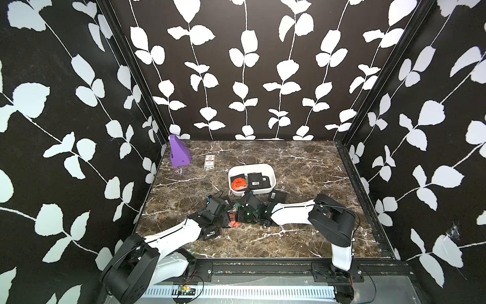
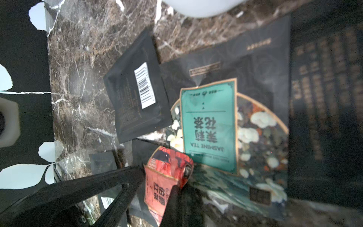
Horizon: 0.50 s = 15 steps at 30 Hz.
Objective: Put the tea bags into the storage box
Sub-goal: Pick up the tea bag from the center of the board.
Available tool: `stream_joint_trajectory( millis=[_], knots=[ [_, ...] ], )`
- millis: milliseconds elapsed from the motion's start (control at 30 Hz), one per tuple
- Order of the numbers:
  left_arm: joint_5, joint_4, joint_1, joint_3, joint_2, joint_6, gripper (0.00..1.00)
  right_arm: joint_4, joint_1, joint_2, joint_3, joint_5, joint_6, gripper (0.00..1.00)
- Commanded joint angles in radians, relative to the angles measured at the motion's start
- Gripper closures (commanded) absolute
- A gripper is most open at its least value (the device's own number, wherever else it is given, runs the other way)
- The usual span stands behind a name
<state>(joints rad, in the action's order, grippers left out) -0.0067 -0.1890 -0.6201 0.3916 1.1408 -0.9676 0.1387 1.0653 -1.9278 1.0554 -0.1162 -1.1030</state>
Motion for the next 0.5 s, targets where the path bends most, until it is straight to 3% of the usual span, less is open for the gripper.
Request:
stream_joint_trajectory(
  millis=[0, 67, 200, 300, 467],
  knots=[
    [-0.021, -0.193, 0.003, 0.039, -0.058, 0.038, 1.0, -0.075, 0.01, 0.09, 0.005, 0.021, 0.063, 1.0],
    [-0.065, -0.25, 0.003, 0.076, -0.113, 0.062, 0.95, -0.134, 0.01, 0.143, 0.026, 0.043, 0.104, 1.0],
    [-0.179, -0.335, 0.005, 0.118, -0.236, 0.11, 0.72, -0.316, 0.001, 0.264, 0.108, 0.117, 0.216, 1.0],
    [-0.198, -0.336, 0.003, 0.118, -0.312, 0.128, 0.7, -0.419, -0.045, 0.318, 0.182, 0.136, 0.281, 1.0],
    [-0.121, -0.261, 0.005, 0.094, -0.336, 0.129, 0.72, -0.445, -0.171, 0.343, 0.248, 0.085, 0.32, 1.0]
  ],
)
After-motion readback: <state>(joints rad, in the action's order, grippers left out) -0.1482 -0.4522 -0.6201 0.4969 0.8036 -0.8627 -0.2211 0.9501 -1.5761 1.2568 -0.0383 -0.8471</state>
